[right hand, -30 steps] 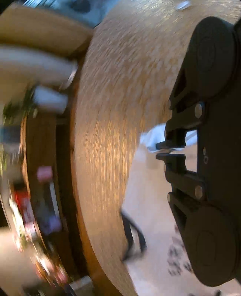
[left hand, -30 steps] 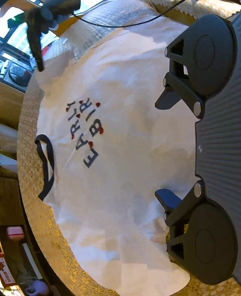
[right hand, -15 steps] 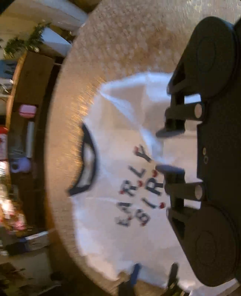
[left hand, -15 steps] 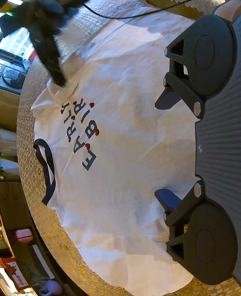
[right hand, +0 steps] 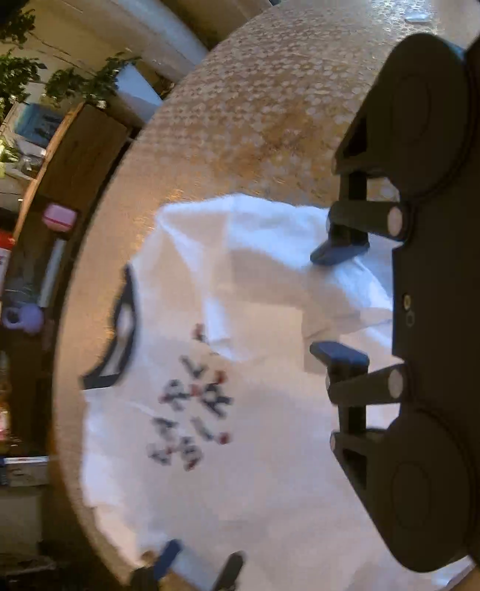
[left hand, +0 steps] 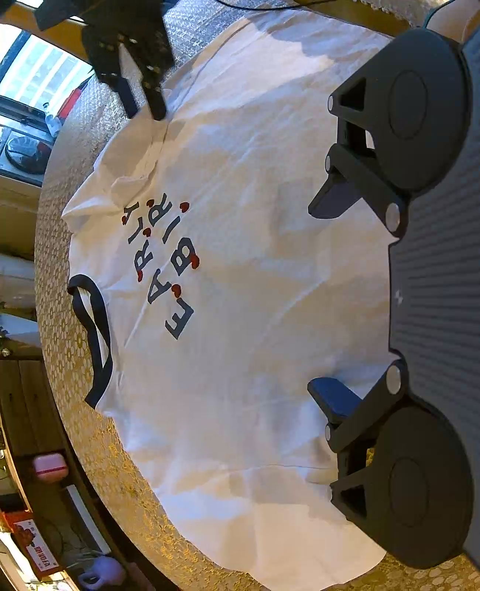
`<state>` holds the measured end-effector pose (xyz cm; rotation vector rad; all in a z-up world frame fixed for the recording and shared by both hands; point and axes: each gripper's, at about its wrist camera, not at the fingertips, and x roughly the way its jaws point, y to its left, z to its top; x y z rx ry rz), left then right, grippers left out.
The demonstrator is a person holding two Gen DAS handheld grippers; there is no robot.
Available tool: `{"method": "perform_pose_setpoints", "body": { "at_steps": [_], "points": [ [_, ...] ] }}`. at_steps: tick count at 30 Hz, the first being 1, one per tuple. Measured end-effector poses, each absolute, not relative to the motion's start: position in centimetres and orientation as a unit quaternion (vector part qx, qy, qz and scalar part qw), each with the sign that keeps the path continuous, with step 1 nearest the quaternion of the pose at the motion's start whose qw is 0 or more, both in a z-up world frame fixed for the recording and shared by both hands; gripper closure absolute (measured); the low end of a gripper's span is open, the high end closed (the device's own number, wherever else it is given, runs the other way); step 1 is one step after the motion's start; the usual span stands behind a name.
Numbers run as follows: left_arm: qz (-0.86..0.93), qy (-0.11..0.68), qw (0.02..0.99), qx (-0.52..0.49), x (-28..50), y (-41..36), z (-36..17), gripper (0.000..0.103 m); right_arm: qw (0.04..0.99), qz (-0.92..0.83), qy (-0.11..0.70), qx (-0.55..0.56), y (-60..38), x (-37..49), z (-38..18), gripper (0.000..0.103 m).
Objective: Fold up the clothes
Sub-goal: 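Lift the hem with the right gripper and fold it up toward the collar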
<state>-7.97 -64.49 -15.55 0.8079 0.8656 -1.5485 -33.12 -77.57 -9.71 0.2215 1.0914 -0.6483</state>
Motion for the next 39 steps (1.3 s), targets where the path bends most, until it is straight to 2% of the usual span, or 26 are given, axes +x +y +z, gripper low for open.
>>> {"method": "perform_pose_setpoints", "body": {
  "at_steps": [5, 10, 15, 18, 22, 25, 31, 39],
  "points": [
    [-0.656, 0.365, 0.563, 0.345, -8.1, -64.4, -15.6, 0.009, 0.805, -0.327, 0.472, 0.148, -78.3, -34.0, -10.6, 0.000],
    [-0.657, 0.364, 0.564, 0.343, -8.1, -64.4, -15.6, 0.009, 0.840, -0.257, 0.430, 0.209, -77.9, -34.7, -9.0, 0.000],
    [-0.657, 0.364, 0.565, 0.342, -8.0, -64.3, -15.6, 0.009, 0.815, -0.239, 0.499, 0.170, -77.1, -34.1, -10.4, 0.000],
    [-0.657, 0.363, 0.565, 0.341, -8.0, -64.3, -15.6, 0.009, 0.833, -0.258, 0.459, 0.169, -77.6, -34.1, -8.6, 0.000],
    [-0.656, 0.365, 0.566, 0.340, -8.0, -64.3, -15.5, 0.009, 0.864, -0.279, 0.407, 0.099, -77.0, -31.8, -6.3, 0.000],
    [-0.655, 0.366, 0.567, 0.339, -8.0, -64.3, -15.5, 0.009, 0.876, -0.261, 0.397, 0.079, -76.8, -29.0, -6.2, 0.000],
    [-0.656, 0.367, 0.567, 0.338, -8.0, -64.3, -15.5, 0.009, 0.854, -0.263, 0.435, 0.111, -77.6, -24.2, -9.5, 0.000],
    [-0.660, 0.369, 0.567, 0.327, -7.7, -64.1, -15.5, 0.009, 0.831, -0.291, 0.433, 0.194, -79.3, -24.4, -11.5, 0.000]
  ]
}}
